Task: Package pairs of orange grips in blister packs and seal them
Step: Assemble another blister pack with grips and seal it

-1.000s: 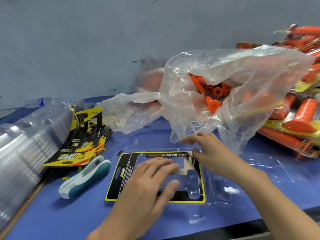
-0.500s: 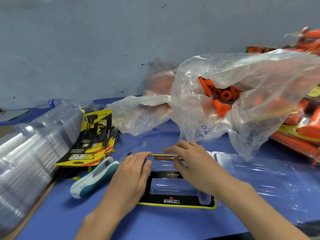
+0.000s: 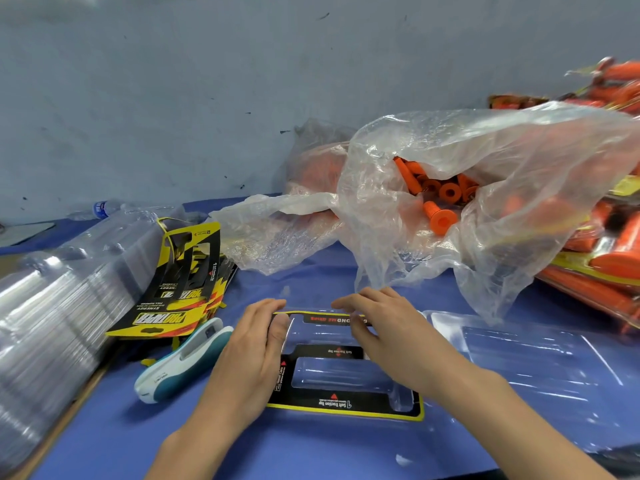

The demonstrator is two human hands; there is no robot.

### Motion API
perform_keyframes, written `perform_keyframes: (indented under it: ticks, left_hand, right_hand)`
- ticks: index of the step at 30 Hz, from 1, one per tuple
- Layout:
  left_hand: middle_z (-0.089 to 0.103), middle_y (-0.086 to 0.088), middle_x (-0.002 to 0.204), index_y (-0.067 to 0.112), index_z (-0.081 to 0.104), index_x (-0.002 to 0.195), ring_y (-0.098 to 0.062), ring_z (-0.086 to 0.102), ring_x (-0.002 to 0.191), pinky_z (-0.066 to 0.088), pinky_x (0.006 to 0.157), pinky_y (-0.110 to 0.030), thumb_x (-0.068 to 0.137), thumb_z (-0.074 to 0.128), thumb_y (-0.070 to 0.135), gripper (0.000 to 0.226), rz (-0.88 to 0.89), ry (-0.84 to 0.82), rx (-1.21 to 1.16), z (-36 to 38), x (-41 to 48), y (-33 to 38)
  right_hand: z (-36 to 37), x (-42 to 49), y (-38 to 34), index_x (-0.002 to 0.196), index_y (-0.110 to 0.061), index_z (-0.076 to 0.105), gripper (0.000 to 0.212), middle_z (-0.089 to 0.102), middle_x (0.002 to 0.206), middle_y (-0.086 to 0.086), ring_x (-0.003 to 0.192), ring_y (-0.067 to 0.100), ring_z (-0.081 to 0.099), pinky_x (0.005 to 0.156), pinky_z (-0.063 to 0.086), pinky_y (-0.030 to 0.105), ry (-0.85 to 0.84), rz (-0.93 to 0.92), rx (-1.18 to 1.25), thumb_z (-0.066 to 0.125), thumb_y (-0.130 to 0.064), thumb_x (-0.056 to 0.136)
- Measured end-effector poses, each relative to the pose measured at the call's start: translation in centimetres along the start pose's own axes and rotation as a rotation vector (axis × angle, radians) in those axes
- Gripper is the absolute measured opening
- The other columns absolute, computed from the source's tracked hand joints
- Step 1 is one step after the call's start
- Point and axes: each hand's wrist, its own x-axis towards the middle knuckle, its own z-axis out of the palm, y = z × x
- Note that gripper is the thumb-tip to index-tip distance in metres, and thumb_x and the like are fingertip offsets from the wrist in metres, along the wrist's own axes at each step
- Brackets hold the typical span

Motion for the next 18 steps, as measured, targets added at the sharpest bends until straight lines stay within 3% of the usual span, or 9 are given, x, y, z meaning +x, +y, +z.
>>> perform_keyframes:
  ticks: [3, 9, 11, 14, 18]
  left_hand:
    - [0.052, 0.014, 0.128, 0.026, 0.053, 0.131, 0.006, 0.046, 0.114, 0.027, 0.090, 0.000, 0.098, 0.030, 0.047, 0.046, -0.012, -0.004, -0.037, 0.1, -0.1, 0.5]
    - [0.055, 0.015, 0.124, 0.024, 0.055, 0.130, 0.022, 0.043, 0.111, 0.028, 0.088, 0.002, 0.101, 0.034, 0.039, 0.038, -0.060, 0.102, -0.114, -1.1, 0.3, 0.5]
    - [0.059, 0.012, 0.121, 0.022, 0.056, 0.128, 0.016, 0.049, 0.109, 0.032, 0.089, -0.005, 0.103, 0.037, 0.031, 0.033, -0.094, 0.141, -0.081, -1.9, 0.4, -0.4]
    - [0.064, 0.006, 0.114, 0.019, 0.058, 0.123, -0.012, 0.057, 0.111, 0.037, 0.090, -0.025, 0.103, 0.040, 0.011, 0.028, -0.144, 0.172, -0.012, -2.5, 0.2, -1.6]
    - [0.065, 0.010, 0.109, 0.023, 0.056, 0.122, -0.015, 0.055, 0.107, 0.042, 0.089, -0.034, 0.098, 0.041, -0.003, 0.038, -0.119, 0.110, 0.091, -2.3, -0.2, -2.2]
  right_hand:
    - [-0.4, 0.1, -0.1, 0.128, -0.036, 0.054, 0.032, 0.058, 0.116, -0.016, 0.108, 0.011, 0.044, 0.096, 0.040, 0.030, 0.052, 0.014, 0.039, 0.044, -0.022, 0.101]
    - [-1.7, 0.1, 0.3, 0.120, -0.033, 0.062, 0.031, 0.062, 0.108, -0.018, 0.105, 0.010, 0.048, 0.093, 0.040, 0.026, 0.201, 0.066, 0.128, 0.046, -0.016, 0.098]
    - [-2.2, -0.1, 0.7, 0.118, -0.033, 0.063, 0.030, 0.061, 0.109, -0.019, 0.106, 0.008, 0.049, 0.095, 0.039, 0.026, 0.220, 0.091, 0.122, 0.046, -0.017, 0.098]
    - [-2.7, -0.7, 1.6, 0.114, -0.031, 0.066, 0.028, 0.061, 0.110, -0.017, 0.107, 0.011, 0.050, 0.097, 0.039, 0.031, 0.213, 0.119, 0.034, 0.047, -0.018, 0.099]
    - [-3.2, -1.7, 2.8, 0.099, -0.028, 0.069, 0.025, 0.060, 0.103, -0.011, 0.099, 0.018, 0.051, 0.091, 0.040, 0.037, 0.230, 0.157, -0.085, 0.051, -0.012, 0.095]
